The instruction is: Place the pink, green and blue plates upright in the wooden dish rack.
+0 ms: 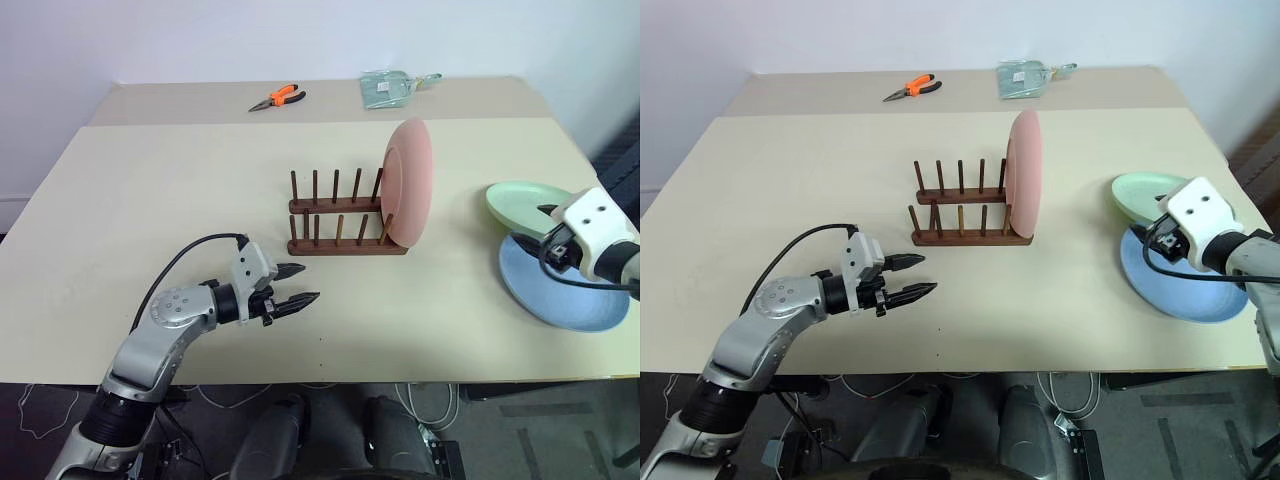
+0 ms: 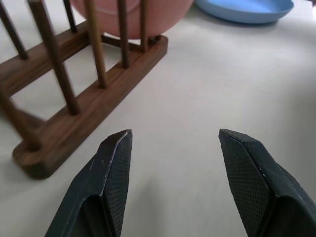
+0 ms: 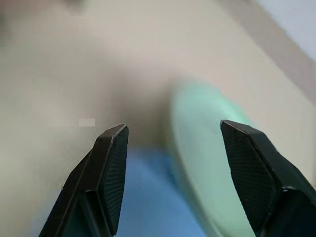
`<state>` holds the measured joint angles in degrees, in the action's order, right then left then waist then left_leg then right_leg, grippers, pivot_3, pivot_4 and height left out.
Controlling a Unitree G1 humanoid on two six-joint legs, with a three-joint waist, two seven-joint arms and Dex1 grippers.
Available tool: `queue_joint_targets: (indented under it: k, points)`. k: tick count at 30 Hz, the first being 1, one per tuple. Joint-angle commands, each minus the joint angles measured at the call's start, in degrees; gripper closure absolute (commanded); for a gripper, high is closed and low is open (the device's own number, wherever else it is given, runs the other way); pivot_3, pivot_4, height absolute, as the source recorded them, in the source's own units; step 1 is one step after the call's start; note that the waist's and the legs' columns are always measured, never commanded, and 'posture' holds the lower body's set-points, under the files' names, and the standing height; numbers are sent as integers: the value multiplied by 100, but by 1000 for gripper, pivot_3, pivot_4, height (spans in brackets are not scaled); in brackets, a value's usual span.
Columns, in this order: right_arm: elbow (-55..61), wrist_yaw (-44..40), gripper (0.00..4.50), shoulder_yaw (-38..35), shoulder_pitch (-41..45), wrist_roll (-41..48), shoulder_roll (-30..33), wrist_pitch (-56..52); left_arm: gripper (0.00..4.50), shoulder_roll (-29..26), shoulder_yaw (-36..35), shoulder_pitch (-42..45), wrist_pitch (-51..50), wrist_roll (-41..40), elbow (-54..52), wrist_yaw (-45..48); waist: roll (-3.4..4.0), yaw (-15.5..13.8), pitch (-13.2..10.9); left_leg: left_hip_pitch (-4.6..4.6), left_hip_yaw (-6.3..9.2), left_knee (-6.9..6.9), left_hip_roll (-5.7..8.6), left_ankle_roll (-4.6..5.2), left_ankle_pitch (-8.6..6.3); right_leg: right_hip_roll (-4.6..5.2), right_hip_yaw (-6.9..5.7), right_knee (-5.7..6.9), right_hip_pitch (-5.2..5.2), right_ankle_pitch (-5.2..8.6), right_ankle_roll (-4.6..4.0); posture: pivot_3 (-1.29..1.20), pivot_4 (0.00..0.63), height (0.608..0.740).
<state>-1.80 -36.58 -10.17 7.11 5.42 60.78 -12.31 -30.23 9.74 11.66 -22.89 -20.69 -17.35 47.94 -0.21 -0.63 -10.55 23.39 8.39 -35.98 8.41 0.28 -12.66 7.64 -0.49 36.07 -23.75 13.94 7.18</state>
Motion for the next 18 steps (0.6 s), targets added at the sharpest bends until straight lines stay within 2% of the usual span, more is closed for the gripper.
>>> queue_joint_targets:
  k: [1,2,5,7,9,16,18]
  points:
    - [-638,395,1509,549,449,-1080,100,835,1629,111,96,115,136,57,-115,12,2,18,0,-1,-12,0,-2,4,-2,-1,12,1,-4,-2,2,0,150,738]
    - [-911,553,1509,754,562,-1416,112,1051,1629,137,116,124,133,68,-125,8,2,24,-1,0,-21,1,-2,7,-3,-2,20,2,-11,-5,10,0,150,738]
    - [-1571,962,2355,1125,862,-2070,69,1540,1629,178,135,130,139,101,-144,-6,2,3,-1,1,-30,1,-2,9,-4,-4,28,4,-17,-8,14,0,150,738]
    - [-1754,1054,3287,1150,974,-2155,18,1707,1629,174,109,97,134,108,-177,-19,4,-6,-2,2,-31,1,-2,9,-4,-5,30,5,-21,-8,14,0,150,738]
    - [-1774,1141,4422,1077,1062,-2160,-47,1786,1629,148,76,37,120,108,-224,-29,5,-7,-2,2,-31,2,-2,9,-4,-5,32,5,-21,-8,14,0,150,738]
    - [-1013,1232,4473,584,1137,-1881,-144,1787,1629,87,3,-132,109,113,-317,-56,7,-1,-2,2,-32,1,-2,9,-4,-8,36,9,-23,-8,14,0,150,738]
    - [-125,1045,4473,74,1385,-760,-618,1353,1629,90,-74,-147,198,156,-234,-117,5,19,-4,2,-32,2,-2,9,-4,-8,37,10,-24,-8,14,0,150,738]
